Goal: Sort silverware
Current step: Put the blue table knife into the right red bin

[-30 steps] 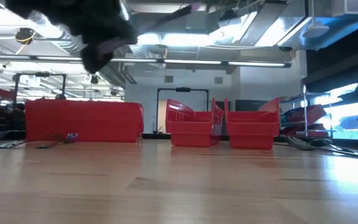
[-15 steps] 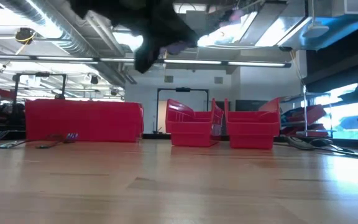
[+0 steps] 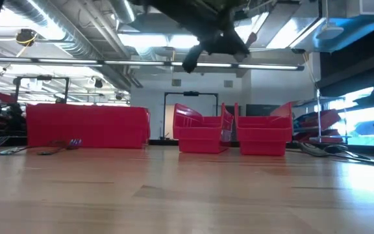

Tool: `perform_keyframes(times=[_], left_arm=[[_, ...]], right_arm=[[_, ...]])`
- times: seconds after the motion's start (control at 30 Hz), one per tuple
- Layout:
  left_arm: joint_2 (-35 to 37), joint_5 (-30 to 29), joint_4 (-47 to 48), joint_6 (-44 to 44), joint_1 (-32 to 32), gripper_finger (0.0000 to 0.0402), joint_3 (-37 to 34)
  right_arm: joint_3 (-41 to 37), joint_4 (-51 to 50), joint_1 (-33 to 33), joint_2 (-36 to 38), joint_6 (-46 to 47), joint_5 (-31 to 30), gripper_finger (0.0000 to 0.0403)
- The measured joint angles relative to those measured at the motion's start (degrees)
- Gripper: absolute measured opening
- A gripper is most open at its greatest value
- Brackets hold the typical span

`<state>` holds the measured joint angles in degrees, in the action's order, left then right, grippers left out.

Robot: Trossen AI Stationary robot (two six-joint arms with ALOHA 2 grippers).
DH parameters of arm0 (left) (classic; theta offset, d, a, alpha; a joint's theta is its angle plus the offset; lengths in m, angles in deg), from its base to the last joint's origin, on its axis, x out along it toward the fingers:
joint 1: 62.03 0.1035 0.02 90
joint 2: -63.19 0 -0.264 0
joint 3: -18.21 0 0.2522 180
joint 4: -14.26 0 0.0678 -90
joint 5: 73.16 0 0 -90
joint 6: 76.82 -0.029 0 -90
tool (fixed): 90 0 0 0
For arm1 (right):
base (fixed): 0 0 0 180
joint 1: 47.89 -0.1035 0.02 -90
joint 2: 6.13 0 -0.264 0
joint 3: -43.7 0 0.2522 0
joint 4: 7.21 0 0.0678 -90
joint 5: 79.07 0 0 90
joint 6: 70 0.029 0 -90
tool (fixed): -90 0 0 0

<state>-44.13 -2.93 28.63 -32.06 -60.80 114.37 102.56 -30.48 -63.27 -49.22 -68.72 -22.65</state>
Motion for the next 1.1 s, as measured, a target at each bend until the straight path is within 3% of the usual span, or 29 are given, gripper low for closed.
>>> perform_keyframes(times=[0.2, 0.3, 0.47, 0.53, 0.9, 1.1], left_arm=[[-8.0, 0.4, 6.4, 3.2, 3.5, 0.0000, 9.8], [-9.9, 0.2, 7.2, 3.1, 4.2, 0.0000, 12.8], [-14.2, -0.7, 15.8, 4.3, 4.5, 0.0000, 19.3], [-15.8, -0.9, 18.7, 4.8, 4.6, 0.0000, 22.0], [-18.2, -3.2, 31.4, 9.2, 4.9, 0.0000, 27.6], [-18.2, -3.1, 31.9, 10.2, 5.0, 0.0000, 28.5]], right_arm=[[-3.9, -5.1, 0.0, 8.9, 0.9, 2.6, 0.0221], [-4.6, -8.9, 0.0, 10.7, 1.3, 3.6, 0.0164], [-5.8, -13.3, 0.0, 11.2, 1.0, 6.2, 0.0043], [-6.2, -13.5, 0.0, 11.1, 0.0, 6.3, 0.0012], [-6.4, -15.1, 0.0, 11.1, -0.5, 6.3, 0.0013], [-6.4, -16.5, 0.0, 11.1, -0.5, 6.3, 0.0001]])
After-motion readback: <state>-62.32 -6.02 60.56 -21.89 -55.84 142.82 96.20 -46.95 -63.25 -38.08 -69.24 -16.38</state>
